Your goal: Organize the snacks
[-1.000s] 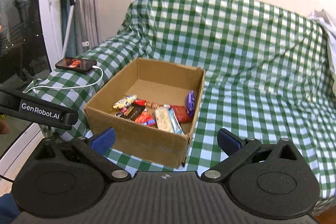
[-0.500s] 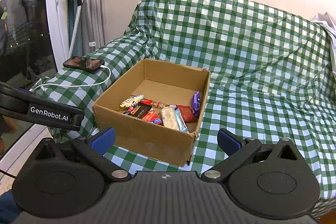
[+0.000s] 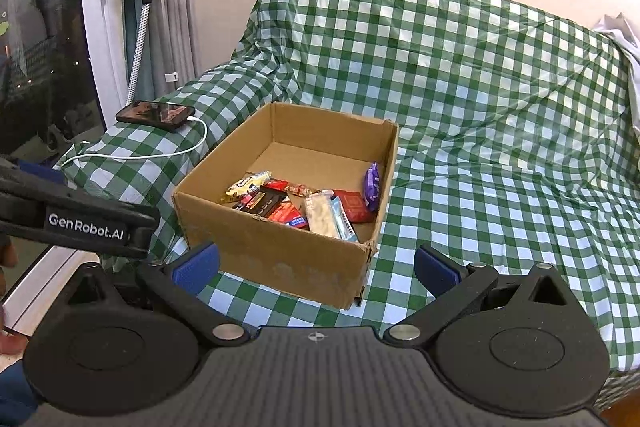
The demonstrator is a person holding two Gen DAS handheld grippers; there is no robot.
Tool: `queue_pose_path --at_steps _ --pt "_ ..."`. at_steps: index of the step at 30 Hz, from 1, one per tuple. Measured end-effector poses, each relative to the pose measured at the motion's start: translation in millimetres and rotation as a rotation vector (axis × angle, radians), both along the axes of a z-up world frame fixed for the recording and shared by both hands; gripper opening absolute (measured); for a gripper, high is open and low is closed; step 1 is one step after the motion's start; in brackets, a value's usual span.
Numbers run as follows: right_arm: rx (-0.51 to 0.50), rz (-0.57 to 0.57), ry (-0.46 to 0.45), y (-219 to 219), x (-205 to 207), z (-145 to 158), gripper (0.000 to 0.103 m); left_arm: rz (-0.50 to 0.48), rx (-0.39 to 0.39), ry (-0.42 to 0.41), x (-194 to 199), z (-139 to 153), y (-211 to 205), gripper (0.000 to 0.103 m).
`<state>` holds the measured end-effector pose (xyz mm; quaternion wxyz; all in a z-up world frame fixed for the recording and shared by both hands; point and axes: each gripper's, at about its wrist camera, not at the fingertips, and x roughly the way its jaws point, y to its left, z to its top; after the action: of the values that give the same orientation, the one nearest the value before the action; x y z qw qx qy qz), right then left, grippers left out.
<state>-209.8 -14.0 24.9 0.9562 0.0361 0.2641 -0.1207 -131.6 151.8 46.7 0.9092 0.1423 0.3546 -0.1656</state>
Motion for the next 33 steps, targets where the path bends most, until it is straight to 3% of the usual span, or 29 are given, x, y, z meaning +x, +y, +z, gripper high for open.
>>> queue_pose_path --at_steps 4,19,33 --pt "0.001 0.001 0.000 -1.3 -0.4 0.0 0.102 0.001 -0.028 0.034 2.8 -0.5 2.3 0.103" --pt "0.006 0.003 -0.001 -5.9 -0.6 -0.1 0.103 0.013 0.055 0.017 3.0 -3.6 -5.2 0.103" --pt "0.033 -0.013 -0.016 -8.6 0.5 -2.3 0.103 0.031 0.079 0.019 10.7 -2.6 -11.9 0.103"
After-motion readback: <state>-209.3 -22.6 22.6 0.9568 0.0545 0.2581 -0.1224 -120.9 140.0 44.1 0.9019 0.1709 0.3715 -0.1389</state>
